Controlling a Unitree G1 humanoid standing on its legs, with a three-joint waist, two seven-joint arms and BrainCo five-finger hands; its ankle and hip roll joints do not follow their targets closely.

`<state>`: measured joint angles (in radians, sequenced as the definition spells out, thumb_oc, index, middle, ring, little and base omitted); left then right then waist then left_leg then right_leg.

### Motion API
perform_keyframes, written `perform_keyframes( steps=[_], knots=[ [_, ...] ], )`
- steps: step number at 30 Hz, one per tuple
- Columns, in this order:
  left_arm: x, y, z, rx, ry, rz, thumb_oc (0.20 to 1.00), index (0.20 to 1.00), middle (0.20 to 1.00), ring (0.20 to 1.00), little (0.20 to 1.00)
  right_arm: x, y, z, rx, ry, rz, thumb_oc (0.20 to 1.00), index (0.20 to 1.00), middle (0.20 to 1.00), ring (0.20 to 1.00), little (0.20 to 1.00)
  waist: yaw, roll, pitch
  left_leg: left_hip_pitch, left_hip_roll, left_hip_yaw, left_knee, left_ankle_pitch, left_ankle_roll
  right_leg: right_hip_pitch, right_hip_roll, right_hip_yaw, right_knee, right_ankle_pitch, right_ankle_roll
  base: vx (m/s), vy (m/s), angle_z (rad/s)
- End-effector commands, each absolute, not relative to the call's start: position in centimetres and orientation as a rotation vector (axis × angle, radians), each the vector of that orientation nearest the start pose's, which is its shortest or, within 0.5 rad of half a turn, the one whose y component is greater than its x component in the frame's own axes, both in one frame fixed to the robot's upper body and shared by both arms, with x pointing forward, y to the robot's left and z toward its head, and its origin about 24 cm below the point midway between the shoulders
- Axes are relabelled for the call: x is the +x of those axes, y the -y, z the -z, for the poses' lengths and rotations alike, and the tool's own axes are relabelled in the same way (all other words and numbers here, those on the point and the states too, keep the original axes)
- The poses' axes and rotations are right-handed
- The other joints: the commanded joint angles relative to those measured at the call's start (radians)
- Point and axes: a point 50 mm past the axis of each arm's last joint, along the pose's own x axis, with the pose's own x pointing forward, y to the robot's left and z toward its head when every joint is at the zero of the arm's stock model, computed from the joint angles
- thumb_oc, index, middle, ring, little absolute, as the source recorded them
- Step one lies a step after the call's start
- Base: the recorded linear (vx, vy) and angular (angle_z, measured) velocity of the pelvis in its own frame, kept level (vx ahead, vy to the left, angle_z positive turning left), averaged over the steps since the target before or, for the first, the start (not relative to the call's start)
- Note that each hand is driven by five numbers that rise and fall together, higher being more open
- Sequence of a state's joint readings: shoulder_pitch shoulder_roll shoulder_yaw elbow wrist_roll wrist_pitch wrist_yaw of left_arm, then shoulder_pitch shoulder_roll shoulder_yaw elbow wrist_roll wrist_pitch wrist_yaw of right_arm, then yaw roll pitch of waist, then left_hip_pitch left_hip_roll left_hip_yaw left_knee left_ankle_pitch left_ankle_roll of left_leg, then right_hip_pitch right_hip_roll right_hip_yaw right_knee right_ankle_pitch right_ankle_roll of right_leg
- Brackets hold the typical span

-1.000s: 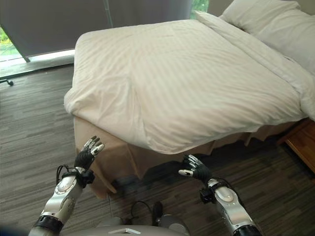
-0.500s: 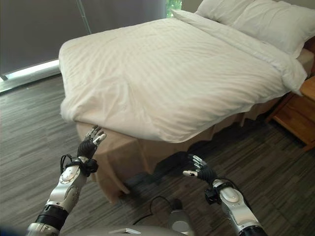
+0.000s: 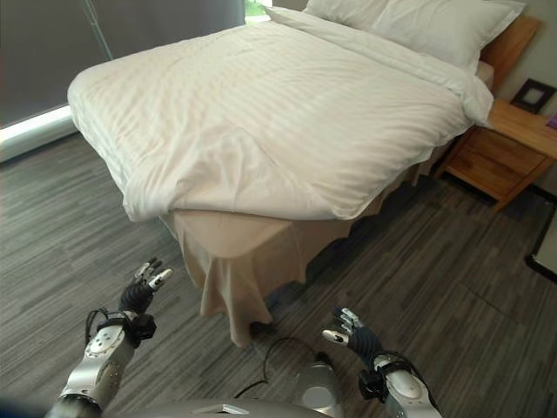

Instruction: Making the bed.

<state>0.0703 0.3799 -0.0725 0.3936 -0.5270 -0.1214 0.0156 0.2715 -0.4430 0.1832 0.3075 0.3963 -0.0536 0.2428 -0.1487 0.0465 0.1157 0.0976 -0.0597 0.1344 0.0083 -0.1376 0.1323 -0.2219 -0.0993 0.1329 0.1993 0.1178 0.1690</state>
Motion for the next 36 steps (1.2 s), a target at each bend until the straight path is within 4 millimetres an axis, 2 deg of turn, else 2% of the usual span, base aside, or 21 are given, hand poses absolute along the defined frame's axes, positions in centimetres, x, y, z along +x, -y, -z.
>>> perform_keyframes(
  steps=[1, 2, 3, 4, 5, 6, 7, 8, 14, 17, 18, 20, 21, 25, 28, 30, 32, 36],
  knots=[
    [23.5, -25.6, -0.6, -0.045, -0.148, -0.130, 1.000, 1.000, 1.000, 1.000, 1.000, 19.1, 22.2, 3.2, -0.012, -0.370, -0.244, 1.000, 1.000, 1.000, 1.000, 1.000, 0.028, -0.047, 0.001, 0.068, 0.103, -0.028, -0.089, 0.116, -0.135, 0.032, -0.023, -0.181, -0.086, 0.092, 0.014, -0.14, 0.030, -0.41],
    [23.5, -25.5, -0.5, -0.060, -0.147, -0.132, 1.000, 1.000, 1.000, 1.000, 1.000, 19.3, 22.1, 3.1, -0.009, -0.365, -0.245, 1.000, 1.000, 1.000, 1.000, 1.000, 0.039, -0.043, 0.002, 0.056, 0.109, -0.012, -0.079, 0.123, -0.131, 0.040, -0.008, -0.230, -0.020, 0.030, -0.006, -0.27, 0.030, -0.21],
    [23.3, -25.2, -0.7, -0.072, -0.140, -0.112, 1.000, 1.000, 1.000, 1.000, 1.000, 19.7, 22.0, 2.9, -0.007, -0.354, -0.254, 1.000, 1.000, 1.000, 1.000, 1.000, 0.053, -0.029, 0.007, 0.025, 0.117, 0.013, -0.049, 0.143, -0.114, 0.034, 0.017, -0.253, 0.213, 0.004, -0.007, -0.21, -0.041, -0.22],
    [23.1, -25.3, -0.9, -0.048, -0.135, -0.105, 1.000, 1.000, 1.000, 1.000, 1.000, 19.4, 22.3, 3.2, -0.008, -0.376, -0.263, 1.000, 1.000, 1.000, 1.000, 1.000, 0.061, -0.034, 0.003, 0.011, 0.112, 0.011, -0.023, 0.163, -0.122, 0.093, 0.014, -0.243, 0.159, 0.000, -0.013, -0.13, -0.131, -0.10],
    [22.9, -25.0, -0.6, -0.090, -0.135, -0.117, 1.000, 1.000, 1.000, 1.000, 1.000, 19.3, 22.3, 3.5, 0.002, -0.382, -0.240, 1.000, 1.000, 1.000, 1.000, 1.000, 0.081, -0.051, -0.026, -0.001, 0.093, 0.008, -0.038, 0.162, -0.134, 0.169, 0.004, -0.247, 0.016, -0.040, -0.035, 0.00, -0.171, -0.10],
    [22.9, -24.8, -0.3, -0.113, -0.139, -0.117, 1.000, 1.000, 1.000, 1.000, 1.000, 19.6, 22.3, 3.5, -0.001, -0.385, -0.245, 1.000, 1.000, 1.000, 1.000, 1.000, 0.085, -0.043, -0.032, -0.004, 0.092, 0.015, -0.047, 0.159, -0.141, 0.191, 0.011, -0.236, -0.059, -0.051, -0.041, -0.02, -0.158, -0.05],
    [23.0, -24.3, -0.5, -0.156, -0.120, -0.121, 1.000, 1.000, 1.000, 1.000, 1.000, 20.5, 22.0, 3.0, -0.003, -0.358, -0.263, 1.000, 1.000, 1.000, 1.000, 1.000, 0.096, -0.030, -0.042, -0.028, 0.104, 0.024, -0.028, 0.172, -0.156, 0.222, 0.024, -0.224, -0.155, -0.069, -0.062, -0.04, -0.124, -0.06],
    [23.0, -24.1, -0.4, -0.175, -0.120, -0.119, 1.000, 1.000, 1.000, 1.000, 1.000, 20.8, 21.9, 2.6, -0.011, -0.342, -0.274, 1.000, 1.000, 1.000, 1.000, 1.000, 0.104, -0.033, -0.045, -0.030, 0.107, 0.025, -0.028, 0.184, -0.161, 0.233, 0.027, -0.230, -0.181, -0.067, -0.068, -0.03, -0.143, -0.19],
    [22.9, -23.0, 0.4, -0.180, -0.163, -0.070, 1.000, 1.000, 1.000, 1.000, 1.000, 21.2, 22.2, 2.3, 0.002, -0.327, -0.236, 1.000, 1.000, 1.000, 1.000, 1.000, 0.100, -0.045, -0.040, -0.031, 0.109, 0.016, -0.012, 0.190, -0.169, 0.266, 0.033, -0.241, -0.212, -0.055, -0.076, -0.01, -0.078, -0.11],
    [23.1, -22.8, 0.5, -0.184, -0.167, -0.070, 1.000, 1.000, 1.000, 1.000, 1.000, 20.8, 21.8, 2.8, 0.017, -0.345, -0.250, 1.000, 1.000, 1.000, 1.000, 1.000, 0.099, -0.060, -0.016, -0.098, 0.128, -0.018, 0.114, 0.217, -0.189, 0.270, 0.040, -0.229, -0.207, -0.062, -0.098, -0.07, -0.075, -0.19],
    [23.3, -22.8, 0.3, -0.183, -0.159, -0.069, 1.000, 1.000, 1.000, 1.000, 1.000, 20.7, 21.7, 3.0, 0.017, -0.356, -0.261, 1.000, 1.000, 1.000, 1.000, 1.000, 0.112, -0.070, 0.002, -0.131, 0.123, -0.058, 0.170, 0.240, -0.198, 0.269, 0.038, -0.219, -0.204, -0.060, -0.105, -0.10, -0.064, -0.07],
    [23.3, -22.8, 0.0, -0.192, -0.143, -0.074, 1.000, 1.000, 1.000, 1.000, 1.000, 20.6, 21.5, 3.1, 0.010, -0.371, -0.284, 1.000, 1.000, 1.000, 1.000, 1.000, 0.135, -0.085, 0.016, -0.173, 0.074, -0.178, 0.222, 0.238, -0.197, 0.266, 0.037, -0.200, -0.208, -0.054, -0.110, -0.04, -0.048, -0.10],
    [23.1, -22.9, 0.2, -0.197, -0.148, -0.081, 1.000, 1.000, 1.000, 1.000, 1.000, 20.5, 21.4, 3.2, 0.003, -0.377, -0.297, 1.000, 1.000, 1.000, 1.000, 1.000, 0.142, -0.088, 0.012, -0.174, 0.074, -0.210, 0.184, 0.226, -0.192, 0.267, 0.038, -0.191, -0.215, -0.054, -0.107, 0.03, -0.022, -0.38],
    [22.5, -22.7, 1.1, -0.193, -0.187, -0.081, 1.000, 1.000, 1.000, 1.000, 1.000, 20.0, 22.0, 3.4, -0.004, -0.390, -0.277, 1.000, 1.000, 1.000, 1.000, 1.000, 0.140, -0.093, -0.003, -0.177, 0.116, -0.199, 0.067, 0.225, -0.194, 0.285, 0.027, -0.185, -0.226, -0.059, -0.091, 0.10, 0.031, -0.24],
    [22.3, -22.8, 1.3, -0.191, -0.194, -0.082, 1.000, 1.000, 1.000, 1.000, 1.000, 20.0, 22.0, 3.4, 0.016, -0.383, -0.268, 1.000, 1.000, 1.000, 1.000, 1.000, 0.138, -0.080, -0.003, -0.157, 0.107, -0.202, 0.039, 0.221, -0.186, 0.284, 0.038, -0.169, -0.220, -0.067, -0.090, 0.07, 0.053, -0.16],
    [22.1, -22.5, 1.5, -0.190, -0.206, -0.065, 1.000, 1.000, 1.000, 1.000, 1.000, 20.0, 21.9, 3.3, 0.027, -0.371, -0.249, 1.000, 1.000, 1.000, 1.000, 1.000, 0.129, -0.057, -0.018, -0.087, 0.107, -0.185, -0.046, 0.224, -0.178, 0.288, 0.048, -0.158, -0.232, -0.068, -0.091, 0.11, 0.123, -0.35],
    [22.0, -22.4, 1.5, -0.172, -0.209, -0.053, 1.000, 1.000, 1.000, 1.000, 1.000, 20.0, 22.2, 3.4, 0.037, -0.365, -0.217, 1.000, 1.000, 1.000, 1.000, 1.000, 0.124, -0.047, -0.027, -0.057, 0.103, -0.165, -0.076, 0.225, -0.174, 0.291, 0.049, -0.148, -0.240, -0.066, -0.085, 0.09, 0.118, -0.25],
    [21.6, -22.6, 1.5, -0.157, -0.213, -0.047, 1.000, 1.000, 1.000, 1.000, 1.000, 19.6, 22.0, 3.8, 0.083, -0.376, -0.197, 1.000, 1.000, 1.000, 1.000, 1.000, 0.117, -0.042, -0.036, -0.032, 0.098, -0.143, -0.087, 0.212, -0.163, 0.295, 0.043, -0.132, -0.242, -0.066, -0.077, 0.06, 0.086, -0.21]
  ],
)
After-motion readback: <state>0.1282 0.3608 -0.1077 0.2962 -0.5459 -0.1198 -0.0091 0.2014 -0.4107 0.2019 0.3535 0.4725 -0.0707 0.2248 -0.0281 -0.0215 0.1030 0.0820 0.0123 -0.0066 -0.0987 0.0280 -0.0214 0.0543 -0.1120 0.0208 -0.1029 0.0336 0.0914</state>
